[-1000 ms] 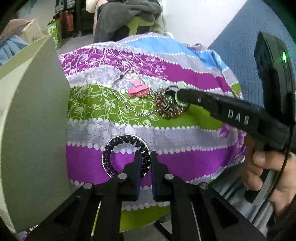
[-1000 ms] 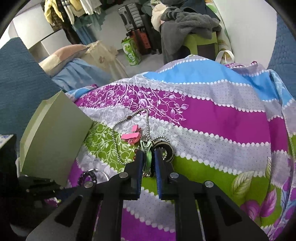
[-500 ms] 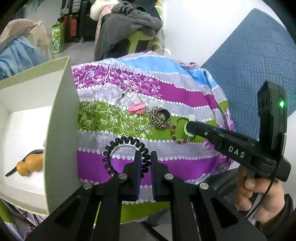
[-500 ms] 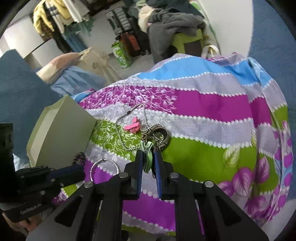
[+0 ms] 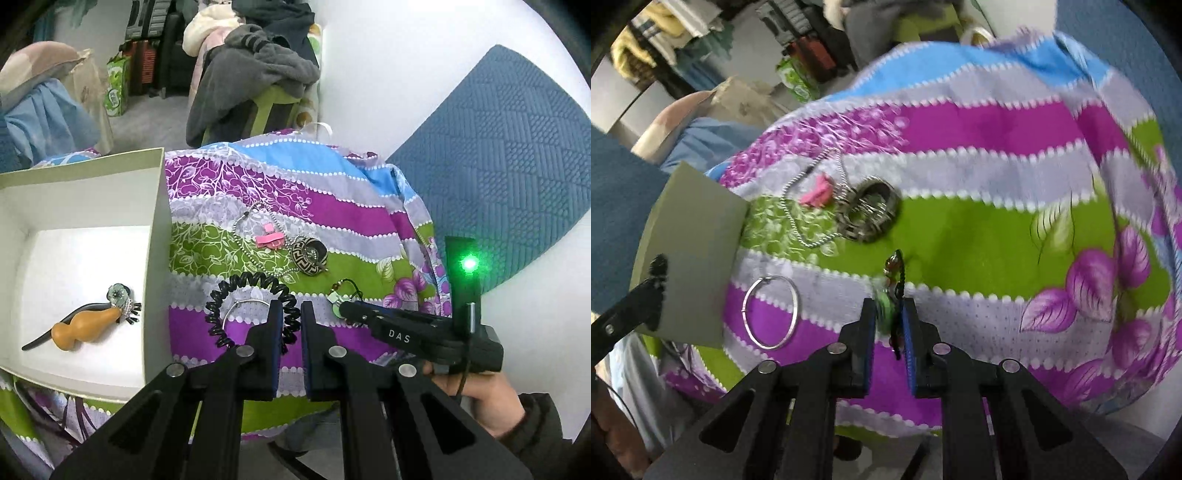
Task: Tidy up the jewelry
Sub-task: 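Lift the hair tie with the left gripper while the right gripper lifts the green charm keychain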
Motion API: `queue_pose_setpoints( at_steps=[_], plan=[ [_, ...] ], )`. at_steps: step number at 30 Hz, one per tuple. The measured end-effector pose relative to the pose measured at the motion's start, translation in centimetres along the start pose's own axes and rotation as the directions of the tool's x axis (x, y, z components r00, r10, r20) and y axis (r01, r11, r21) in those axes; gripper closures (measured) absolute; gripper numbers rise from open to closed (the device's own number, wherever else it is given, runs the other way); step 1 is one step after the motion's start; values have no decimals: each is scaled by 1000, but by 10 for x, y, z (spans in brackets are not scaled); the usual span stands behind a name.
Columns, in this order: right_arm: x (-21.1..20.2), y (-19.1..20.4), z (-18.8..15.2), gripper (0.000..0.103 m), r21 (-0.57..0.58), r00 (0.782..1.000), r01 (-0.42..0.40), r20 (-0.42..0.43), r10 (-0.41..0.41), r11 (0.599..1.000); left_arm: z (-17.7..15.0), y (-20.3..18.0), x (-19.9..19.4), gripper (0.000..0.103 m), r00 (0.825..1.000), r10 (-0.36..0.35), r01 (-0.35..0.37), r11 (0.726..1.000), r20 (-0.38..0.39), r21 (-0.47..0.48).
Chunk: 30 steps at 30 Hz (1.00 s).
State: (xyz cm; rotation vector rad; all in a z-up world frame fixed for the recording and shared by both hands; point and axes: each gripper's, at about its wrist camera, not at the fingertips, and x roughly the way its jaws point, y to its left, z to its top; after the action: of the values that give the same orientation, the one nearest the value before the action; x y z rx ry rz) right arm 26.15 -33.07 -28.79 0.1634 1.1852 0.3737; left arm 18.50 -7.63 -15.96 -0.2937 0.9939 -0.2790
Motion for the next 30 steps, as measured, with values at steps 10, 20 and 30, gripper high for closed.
queue_pose_setpoints(
  at_steps=[10,20,30],
  plan=[
    [-28,17,-12,71,-116,984,124,142,-107,985,-3,0,3,96,1000,-5,5,1000,-6,4],
    [-2,33,-8,73,-203,994,86,80,-71,975,-5,-2,8,96,1000,1,-1,1000,-10,9],
    [-11,54,-10,93,-266,986,144,126,-114,953,-2,-1,-4,96,1000,1,-1,1000,7,11]
  ],
)
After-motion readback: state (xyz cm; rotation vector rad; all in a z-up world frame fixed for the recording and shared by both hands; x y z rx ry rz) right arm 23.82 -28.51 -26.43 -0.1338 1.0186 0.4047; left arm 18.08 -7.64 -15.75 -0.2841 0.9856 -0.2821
